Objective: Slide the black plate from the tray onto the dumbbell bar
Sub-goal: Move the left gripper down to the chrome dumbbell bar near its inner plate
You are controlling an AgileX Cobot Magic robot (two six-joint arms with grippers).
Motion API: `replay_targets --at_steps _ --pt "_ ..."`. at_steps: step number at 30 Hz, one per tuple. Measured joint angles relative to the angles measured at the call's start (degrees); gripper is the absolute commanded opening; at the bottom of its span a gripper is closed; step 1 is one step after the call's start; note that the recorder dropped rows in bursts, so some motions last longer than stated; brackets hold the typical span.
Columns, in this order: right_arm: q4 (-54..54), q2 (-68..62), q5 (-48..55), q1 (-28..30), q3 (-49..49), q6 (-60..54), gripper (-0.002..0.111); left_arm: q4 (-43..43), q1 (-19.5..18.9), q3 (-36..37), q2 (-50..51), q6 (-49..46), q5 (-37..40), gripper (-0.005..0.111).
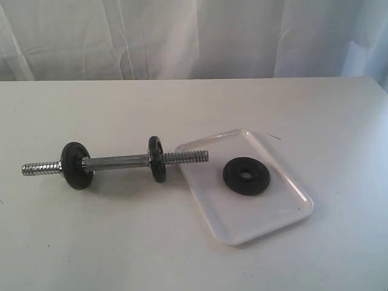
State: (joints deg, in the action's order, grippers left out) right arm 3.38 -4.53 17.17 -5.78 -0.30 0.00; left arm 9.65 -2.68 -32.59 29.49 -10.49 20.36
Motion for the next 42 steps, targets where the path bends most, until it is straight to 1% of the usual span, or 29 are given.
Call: replay_targets --at_steps 2,3,5,6,8,9,10,13,14,15,16,17,18,19,20,21,22,23,25,28,30,33,37,42 --pt "0.0 0.0 0.0 0.0 0.0 0.0 0.0 3.59 0.0 -6.14 6.79 -11.66 4.89 0.0" --pt "0.0 0.0 0.0 0.0 0.0 0.0 0.0 7.32 0.0 -10.1 11.16 -17.37 8.36 0.0" --pt "0.0 0.0 0.0 0.0 0.0 0.0 0.0 13.45 0.0 -14.98 16.67 -27.15 13.05 0.0" --pt "0.0 0.0 0.0 0.0 0.0 0.0 0.0 18.5 0.0 -18.19 20.56 -33.32 15.11 0.0" --pt "0.0 0.0 0.0 0.0 0.0 0.0 0.0 25.22 0.0 -22.31 25.2 -40.86 17.6 0.001" --pt "0.0 0.0 0.0 0.0 0.0 0.0 0.0 27.88 0.0 -24.33 28.4 -45.69 18.41 0.003" --pt "0.0 0.0 0.0 0.0 0.0 0.0 0.0 29.67 0.0 -26.17 30.39 -48.48 18.77 0.006" --pt "0.0 0.0 0.0 0.0 0.0 0.0 0.0 31.7 0.0 -30.5 37.08 -55.41 19.57 0.024" --pt "0.0 0.0 0.0 0.0 0.0 0.0 0.0 31.92 0.13 -31.52 38.69 -57.09 20.02 0.035" --pt "0.0 0.0 0.0 0.0 0.0 0.0 0.0 32.17 0.3 -32.98 40.93 -58.44 20.51 0.053" --pt "0.0 0.0 0.0 0.0 0.0 0.0 0.0 32.36 1.66 -34.79 44.02 -60.52 21.2 0.06" --pt "0.0 0.0 0.0 0.0 0.0 0.0 0.0 32.36 2.71 -35.51 45.56 -61.31 21.2 0.067" --pt "0.0 0.0 0.0 0.0 0.0 0.0 0.0 32.24 5.12 -36.43 48.11 -62.19 20.72 0.069" --pt "0.0 0.0 0.0 0.0 0.0 0.0 0.0 31.5 6.61 -36.76 49.46 -62.49 20.24 0.071" --pt "0.0 0.0 0.0 0.0 0.0 0.0 0.0 28.58 9.31 -37.09 52.15 -62.72 19.55 0.072" --pt "0.0 0.0 0.0 0.0 0.0 0.0 0.0 26.54 10.8 -37.24 53.47 -62.85 19.32 0.075" --pt "0.0 0.0 0.0 0.0 0.0 0.0 0.0 23.07 13.57 -37.24 55.81 -63.0 19.03 0.075" --pt "0.0 0.0 0.0 0.0 0.0 0.0 0.0 21.52 14.91 -37.24 57.08 -62.99 18.44 0.075" --pt "0.0 0.0 0.0 0.0 0.0 0.0 0.0 18.36 19.04 -37.24 60.68 -62.99 15.21 0.075" --pt "0.0 0.0 0.0 0.0 0.0 0.0 0.0 14.26 22.63 -37.24 64.06 -62.99 13.13 0.075" --pt "0.0 0.0 0.0 0.0 0.0 0.0 0.0 13.04 23.56 -37.24 66.5 -62.77 11.74 0.075" --pt "0.0 0.0 0.0 0.0 0.0 0.0 0.0 12.81 23.55 -37.24 69.11 -62.68 9.34 0.075" --pt "0.0 0.0 0.0 0.0 0.0 0.0 0.0 12.74 23.55 -37.24 71.43 -62.65 8.8 0.075" --pt "0.0 0.0 0.0 0.0 0.0 0.0 0.0 12.58 23.55 -37.24 73.84 -62.55 6.32 0.075"
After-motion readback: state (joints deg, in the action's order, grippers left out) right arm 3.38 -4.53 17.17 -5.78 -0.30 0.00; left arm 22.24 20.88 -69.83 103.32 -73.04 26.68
